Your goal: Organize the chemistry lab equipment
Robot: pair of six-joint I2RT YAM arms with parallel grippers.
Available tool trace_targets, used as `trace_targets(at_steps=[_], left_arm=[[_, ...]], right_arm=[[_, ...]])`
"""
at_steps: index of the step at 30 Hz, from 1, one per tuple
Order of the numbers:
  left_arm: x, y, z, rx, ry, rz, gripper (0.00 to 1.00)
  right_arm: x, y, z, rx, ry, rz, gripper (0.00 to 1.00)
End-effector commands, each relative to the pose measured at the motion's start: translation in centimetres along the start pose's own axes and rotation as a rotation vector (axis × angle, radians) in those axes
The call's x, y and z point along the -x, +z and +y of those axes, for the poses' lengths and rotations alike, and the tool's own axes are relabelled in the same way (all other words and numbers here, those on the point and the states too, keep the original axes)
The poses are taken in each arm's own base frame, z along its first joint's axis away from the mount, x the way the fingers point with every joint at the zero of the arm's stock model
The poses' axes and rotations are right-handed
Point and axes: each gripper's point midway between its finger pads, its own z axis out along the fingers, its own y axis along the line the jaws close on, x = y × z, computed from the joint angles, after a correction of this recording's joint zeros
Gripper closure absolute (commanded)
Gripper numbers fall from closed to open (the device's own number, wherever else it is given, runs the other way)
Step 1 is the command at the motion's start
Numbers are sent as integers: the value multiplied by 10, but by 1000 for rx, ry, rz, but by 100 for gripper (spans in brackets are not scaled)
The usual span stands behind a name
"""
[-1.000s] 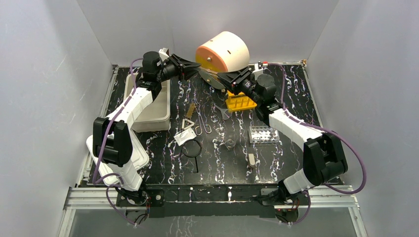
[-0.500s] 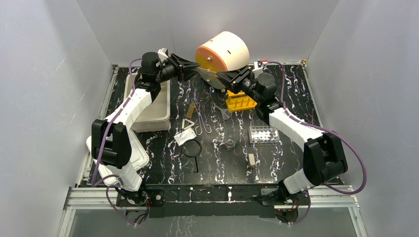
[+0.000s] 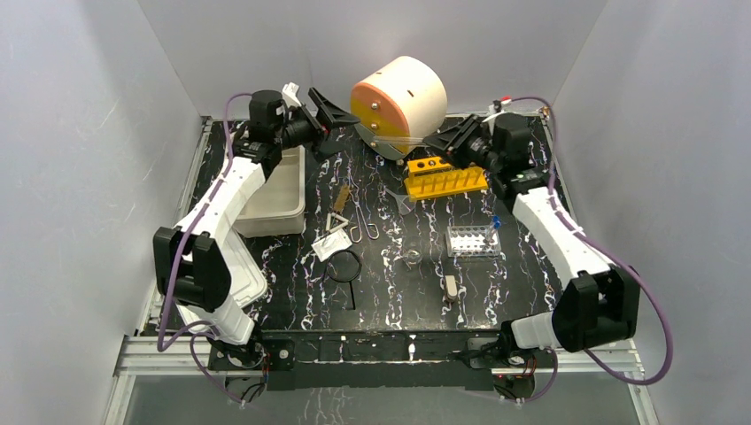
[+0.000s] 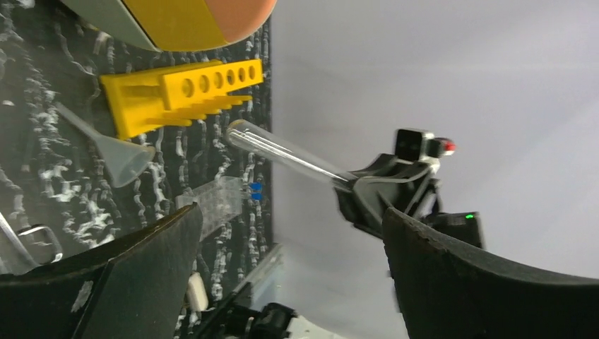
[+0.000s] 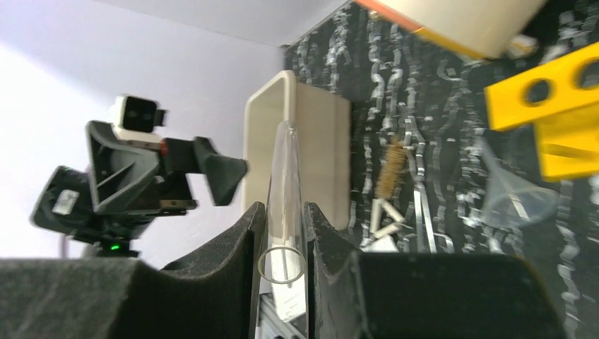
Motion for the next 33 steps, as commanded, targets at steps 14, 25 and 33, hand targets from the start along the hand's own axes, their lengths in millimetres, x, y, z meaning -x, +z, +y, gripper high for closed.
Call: trace_targets(at_steps=[14, 25, 33], left_arm=[[-3, -59, 31, 284, 387, -36, 2], [-6, -66, 33, 306, 394, -25, 2], [-8, -67, 36, 315, 392, -16, 2]], right_arm=[[56, -80, -52, -587, -417, 76, 76], [133, -78, -86, -905, -556, -30, 78], [164, -78, -103, -994, -561, -67, 78]])
